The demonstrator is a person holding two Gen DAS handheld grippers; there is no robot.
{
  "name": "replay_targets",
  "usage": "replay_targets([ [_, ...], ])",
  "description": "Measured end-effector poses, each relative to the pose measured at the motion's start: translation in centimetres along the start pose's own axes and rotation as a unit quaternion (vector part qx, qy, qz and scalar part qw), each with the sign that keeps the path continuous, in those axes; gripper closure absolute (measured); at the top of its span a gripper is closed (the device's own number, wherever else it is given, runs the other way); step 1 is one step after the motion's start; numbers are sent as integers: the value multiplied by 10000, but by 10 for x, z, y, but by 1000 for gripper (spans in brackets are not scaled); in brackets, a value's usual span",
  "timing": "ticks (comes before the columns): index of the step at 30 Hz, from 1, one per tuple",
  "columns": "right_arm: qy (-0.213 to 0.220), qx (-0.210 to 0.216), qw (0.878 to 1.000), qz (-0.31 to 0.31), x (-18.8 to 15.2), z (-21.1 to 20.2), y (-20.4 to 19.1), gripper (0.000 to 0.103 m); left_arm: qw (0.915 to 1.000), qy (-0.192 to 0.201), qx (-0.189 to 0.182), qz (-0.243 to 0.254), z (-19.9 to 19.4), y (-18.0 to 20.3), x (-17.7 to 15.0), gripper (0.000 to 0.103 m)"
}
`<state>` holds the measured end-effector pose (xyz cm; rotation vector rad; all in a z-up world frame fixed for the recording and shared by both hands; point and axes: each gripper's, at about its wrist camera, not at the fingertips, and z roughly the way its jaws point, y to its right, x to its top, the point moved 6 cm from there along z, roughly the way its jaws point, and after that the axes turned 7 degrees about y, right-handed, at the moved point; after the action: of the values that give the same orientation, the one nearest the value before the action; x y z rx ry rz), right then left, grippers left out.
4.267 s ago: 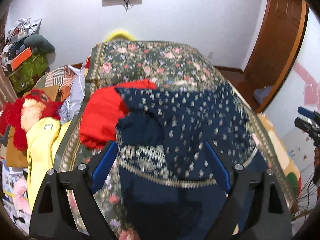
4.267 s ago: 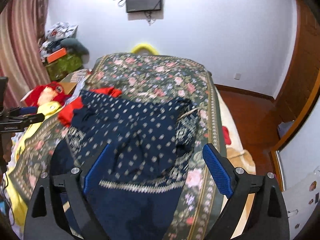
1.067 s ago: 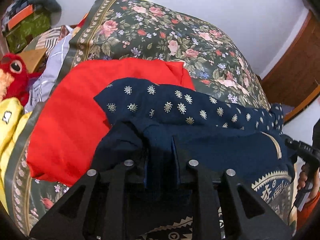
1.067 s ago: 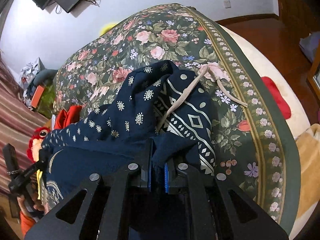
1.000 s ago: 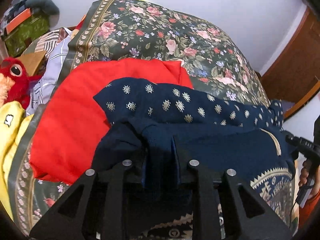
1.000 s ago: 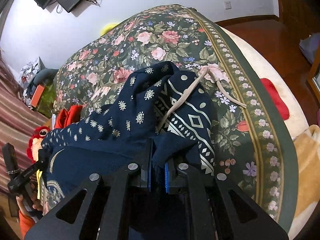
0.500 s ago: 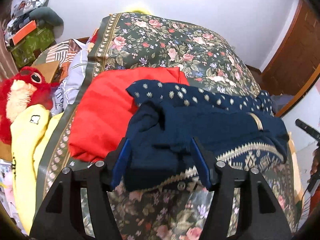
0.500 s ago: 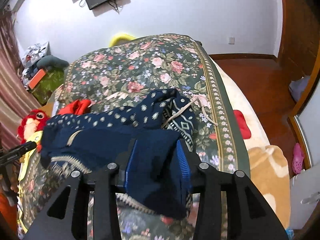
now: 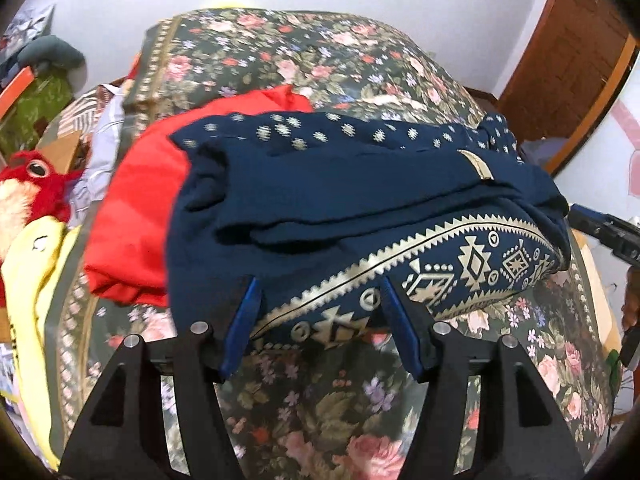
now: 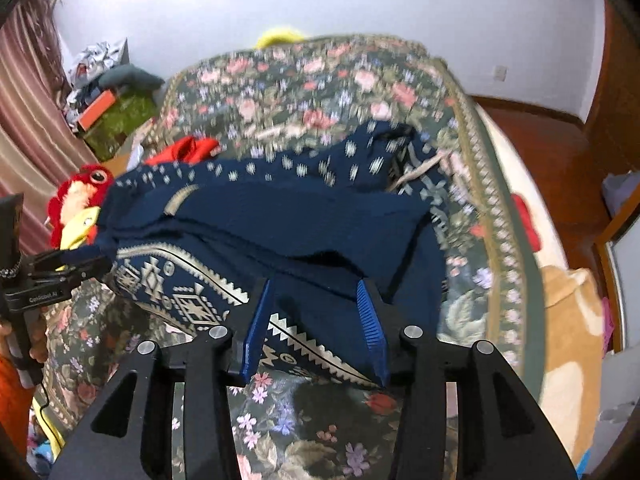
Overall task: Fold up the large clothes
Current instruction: 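Move both tools to the edge of the folded jacket, then grasp and flatten the folded jacket bundle with both tools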
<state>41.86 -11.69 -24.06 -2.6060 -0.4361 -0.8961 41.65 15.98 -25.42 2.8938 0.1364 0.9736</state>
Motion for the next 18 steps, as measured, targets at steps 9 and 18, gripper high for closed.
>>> replay_targets([
  [9, -102, -178, 9998, 59, 28, 54, 7, 63, 9906, 144, 1296, 418, 54, -30, 50, 42],
  [18, 1156, -360, 9920, 351, 125, 7, 11, 47, 9816, 1286, 1329, -485, 2, -82, 157, 41],
])
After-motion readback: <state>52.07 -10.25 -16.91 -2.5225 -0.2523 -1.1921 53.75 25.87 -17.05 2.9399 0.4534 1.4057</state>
